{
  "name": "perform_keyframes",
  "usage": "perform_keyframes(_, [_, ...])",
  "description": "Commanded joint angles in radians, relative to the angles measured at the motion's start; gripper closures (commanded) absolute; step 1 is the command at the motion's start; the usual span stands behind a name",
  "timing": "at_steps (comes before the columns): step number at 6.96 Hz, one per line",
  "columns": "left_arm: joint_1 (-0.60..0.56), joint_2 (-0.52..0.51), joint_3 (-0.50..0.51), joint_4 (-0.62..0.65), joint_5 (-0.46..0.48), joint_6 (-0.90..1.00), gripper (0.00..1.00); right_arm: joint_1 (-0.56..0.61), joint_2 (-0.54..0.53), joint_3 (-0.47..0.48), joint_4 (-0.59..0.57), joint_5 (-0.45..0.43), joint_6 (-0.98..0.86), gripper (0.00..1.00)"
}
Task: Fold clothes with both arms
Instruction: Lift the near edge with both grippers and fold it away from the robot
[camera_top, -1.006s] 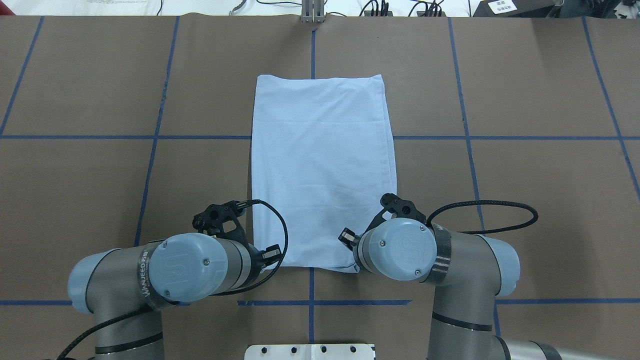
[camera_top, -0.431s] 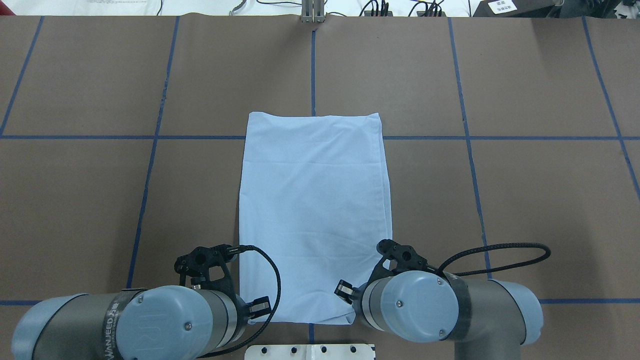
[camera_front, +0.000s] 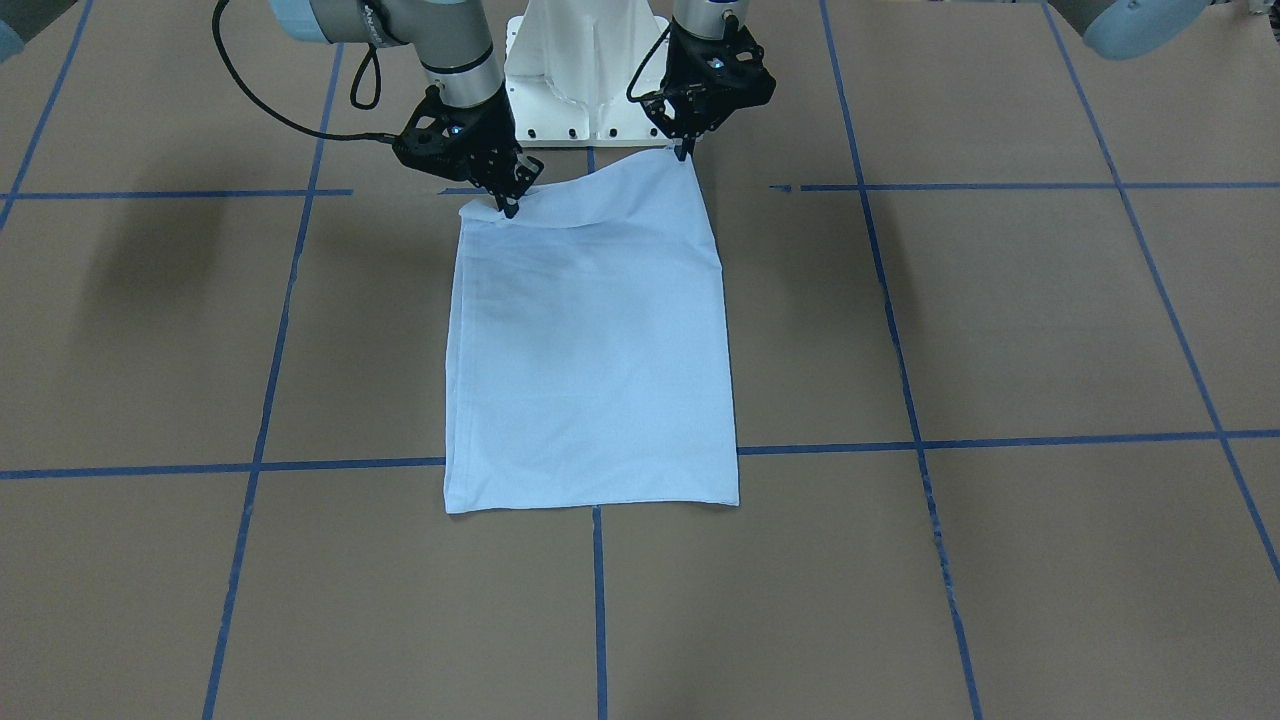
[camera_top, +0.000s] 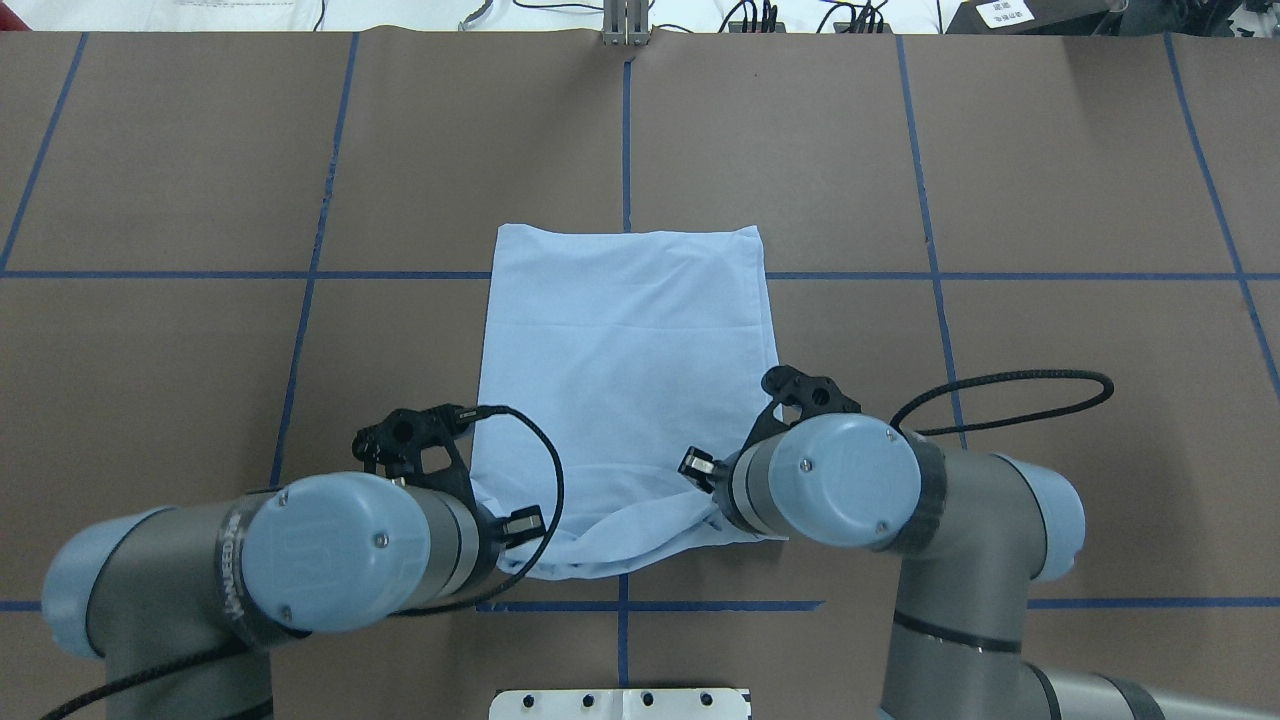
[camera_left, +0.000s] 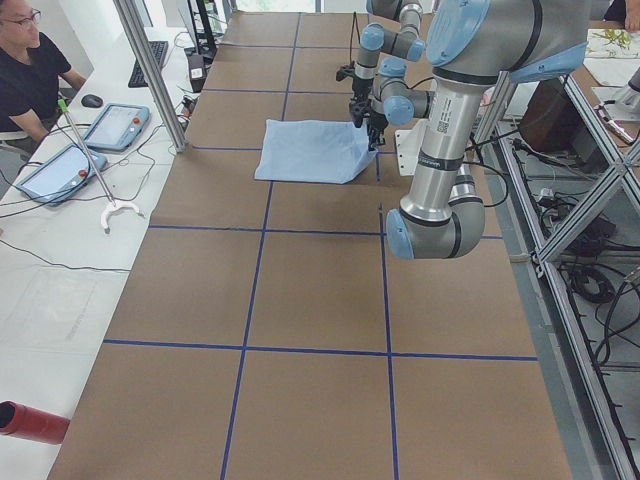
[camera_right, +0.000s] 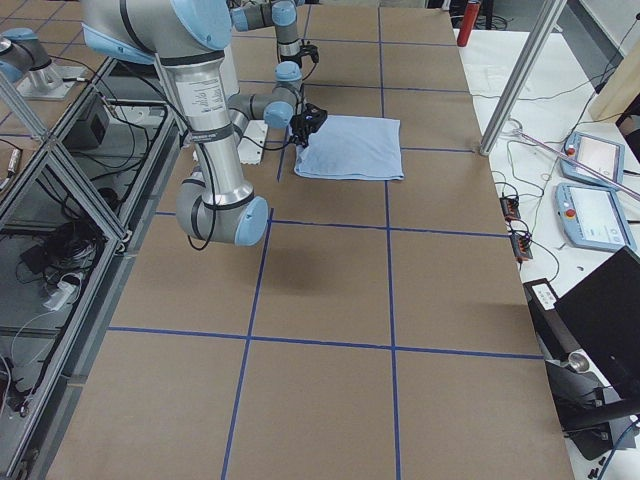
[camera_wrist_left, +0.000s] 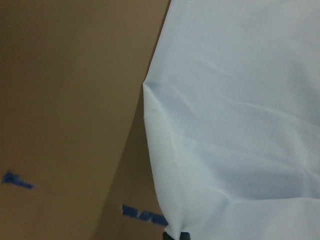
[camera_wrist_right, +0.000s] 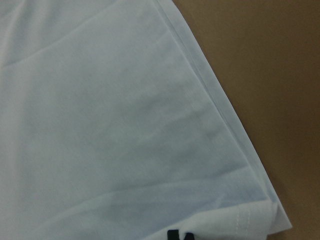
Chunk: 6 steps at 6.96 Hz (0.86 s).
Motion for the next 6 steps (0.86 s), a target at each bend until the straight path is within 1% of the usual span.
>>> perform_keyframes(1, [-0.151,-0.081,0.131,-0.086,-0.006,0.059,1.00,0.162,0.080,-0.132,0.032,0.098,-0.104,1.00])
perform_keyframes(2, [-0.198,-0.093,0.211,-0.169,-0.008,0.061,1.00,0.215,0.123,-0.252,0.114,0.139,-0.124,1.00])
perform_keyframes(3, [-0.232,-0.118,0.288,-0.233,-0.008,0.062,1.00,0.256,0.143,-0.327,0.183,0.173,-0.146,1.00])
perform_keyframes(4, [-0.270,-0.162,0.395,-0.296,-0.021,0.064,1.00,0.291,0.192,-0.405,0.187,0.190,-0.178,1.00])
perform_keyframes(5, [-0.313,-0.214,0.540,-0.406,-0.047,0.081,1.00,0.331,0.276,-0.537,0.188,0.220,-0.204,1.00])
perform_keyframes(6, [-0.358,-0.245,0.718,-0.536,-0.046,0.099,1.00,0.364,0.343,-0.655,0.199,0.251,-0.229,1.00])
